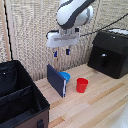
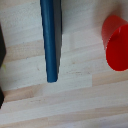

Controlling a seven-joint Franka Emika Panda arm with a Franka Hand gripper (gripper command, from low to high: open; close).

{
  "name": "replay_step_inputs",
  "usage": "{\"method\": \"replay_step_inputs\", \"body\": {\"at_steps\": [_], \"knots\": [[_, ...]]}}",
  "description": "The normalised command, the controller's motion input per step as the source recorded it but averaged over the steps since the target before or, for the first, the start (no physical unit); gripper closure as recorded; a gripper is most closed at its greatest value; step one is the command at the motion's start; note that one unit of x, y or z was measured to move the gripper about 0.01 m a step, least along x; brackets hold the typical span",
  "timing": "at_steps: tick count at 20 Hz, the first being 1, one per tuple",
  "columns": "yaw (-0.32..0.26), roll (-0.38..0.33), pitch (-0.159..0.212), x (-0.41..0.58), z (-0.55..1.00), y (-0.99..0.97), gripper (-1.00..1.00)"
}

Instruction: Discover the targeted book and set your gripper to the appropriate amplitude. Smoothly guide your gripper in the direction of the book and snatch it firmly. Search for the back section of the caddy. Move the held book towards the back section and lightly deposit it inside.

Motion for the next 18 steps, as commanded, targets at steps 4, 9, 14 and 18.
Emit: {"method": "replay_step_inputs", "body": {"at_steps": [4,9,14,18], "knots": [[0.000,-0.010,0.005,0.244,-0.23,0.21,-1.00],[0.000,-0.039,0.056,0.360,-0.28,0.26,-1.00],[0.019,-0.048,0.079,0.316,-0.30,0.11,-1.00],[0.037,-0.052,0.099,0.203,-0.33,0.04,-1.00]]}}
